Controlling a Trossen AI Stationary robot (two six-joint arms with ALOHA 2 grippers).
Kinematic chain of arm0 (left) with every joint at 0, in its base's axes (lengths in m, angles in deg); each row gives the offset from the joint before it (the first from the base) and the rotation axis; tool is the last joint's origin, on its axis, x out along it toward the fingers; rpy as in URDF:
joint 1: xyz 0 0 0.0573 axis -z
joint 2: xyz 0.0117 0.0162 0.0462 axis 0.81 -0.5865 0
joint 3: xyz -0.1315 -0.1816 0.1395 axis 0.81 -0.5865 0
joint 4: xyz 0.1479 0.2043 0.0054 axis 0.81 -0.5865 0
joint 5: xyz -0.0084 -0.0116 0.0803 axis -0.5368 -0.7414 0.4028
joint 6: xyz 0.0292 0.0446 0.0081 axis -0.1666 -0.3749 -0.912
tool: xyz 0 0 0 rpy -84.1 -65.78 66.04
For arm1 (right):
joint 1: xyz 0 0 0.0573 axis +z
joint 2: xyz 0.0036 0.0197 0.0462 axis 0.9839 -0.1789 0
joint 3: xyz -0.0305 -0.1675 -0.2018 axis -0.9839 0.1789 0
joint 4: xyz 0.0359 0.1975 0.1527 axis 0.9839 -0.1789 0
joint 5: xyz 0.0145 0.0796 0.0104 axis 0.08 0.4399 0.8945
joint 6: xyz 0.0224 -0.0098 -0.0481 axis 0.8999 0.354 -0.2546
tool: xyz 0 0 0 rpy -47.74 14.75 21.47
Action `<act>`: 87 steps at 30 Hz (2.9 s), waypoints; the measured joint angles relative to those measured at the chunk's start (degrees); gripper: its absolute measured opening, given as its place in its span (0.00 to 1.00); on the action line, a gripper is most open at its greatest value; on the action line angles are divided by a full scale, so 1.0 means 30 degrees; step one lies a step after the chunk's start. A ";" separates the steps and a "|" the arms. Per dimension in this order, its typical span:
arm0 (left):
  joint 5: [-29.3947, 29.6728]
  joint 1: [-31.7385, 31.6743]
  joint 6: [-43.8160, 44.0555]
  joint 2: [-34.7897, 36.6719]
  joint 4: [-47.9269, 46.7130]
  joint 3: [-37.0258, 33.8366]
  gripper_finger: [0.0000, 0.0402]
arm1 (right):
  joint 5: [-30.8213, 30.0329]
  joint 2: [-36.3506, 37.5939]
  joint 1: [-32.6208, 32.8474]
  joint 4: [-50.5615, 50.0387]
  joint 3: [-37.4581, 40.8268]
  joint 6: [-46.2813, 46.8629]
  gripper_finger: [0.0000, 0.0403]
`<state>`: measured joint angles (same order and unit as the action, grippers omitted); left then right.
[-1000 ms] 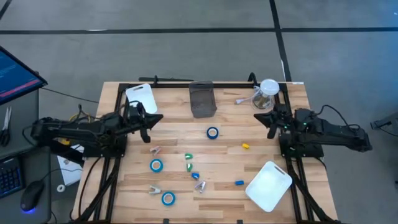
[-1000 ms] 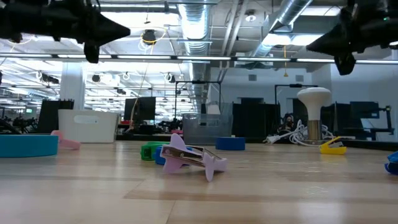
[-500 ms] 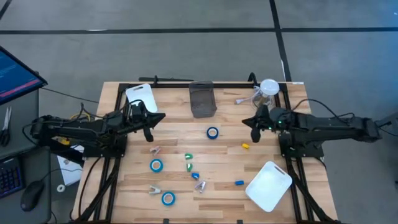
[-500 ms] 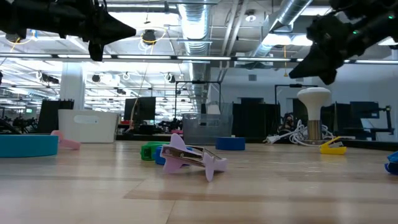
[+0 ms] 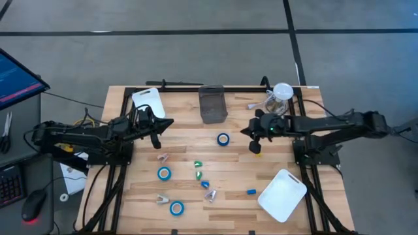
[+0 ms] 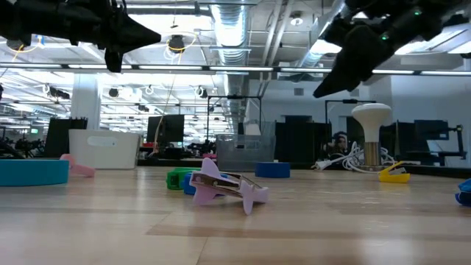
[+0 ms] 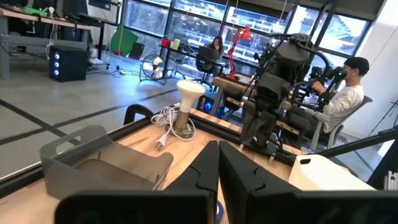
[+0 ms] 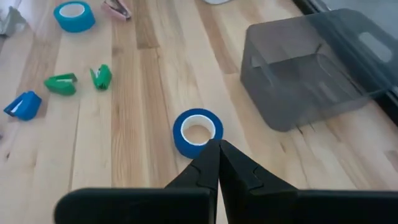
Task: Pick and place Stapler, Stapler remover, tape
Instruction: Put the blue tape into the bottom white bin
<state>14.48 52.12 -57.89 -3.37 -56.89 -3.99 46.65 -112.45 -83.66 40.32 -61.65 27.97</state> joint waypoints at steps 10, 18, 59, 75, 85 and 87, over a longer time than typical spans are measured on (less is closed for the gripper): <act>-0.0015 0.0000 0.0000 0.0000 0.0002 0.0000 0.01 | 0.1224 -0.4971 0.0520 0.0007 -0.2417 -0.1373 0.11; -0.0022 0.0000 0.0000 0.0000 -0.0013 -0.0015 0.01 | 0.1391 -0.8166 0.1183 -0.0105 -0.4090 -0.2116 0.30; -0.0022 -0.0001 -0.0001 0.0003 -0.1054 -0.0051 0.01 | 0.2314 -1.3519 -0.0328 0.0568 -0.5250 -0.3809 0.33; -0.0022 -0.0003 0.0000 0.0000 -0.1128 -0.0051 0.01 | 0.2392 -1.2817 -0.0327 0.0225 -0.5085 -0.3463 0.07; -0.0022 -0.0005 0.0005 0.0002 -0.1142 -0.0051 0.01 | 0.1808 -0.8671 -0.0873 -0.0962 -0.5065 -0.1527 0.07; -0.0022 0.0000 0.0007 0.0000 -0.1142 -0.0051 0.01 | 0.1799 -0.7494 -0.1049 -0.1230 -0.5094 -0.0855 0.07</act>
<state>14.42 52.12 -57.87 -3.37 -60.31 -4.14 52.05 -134.94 -86.81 36.63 -76.93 25.40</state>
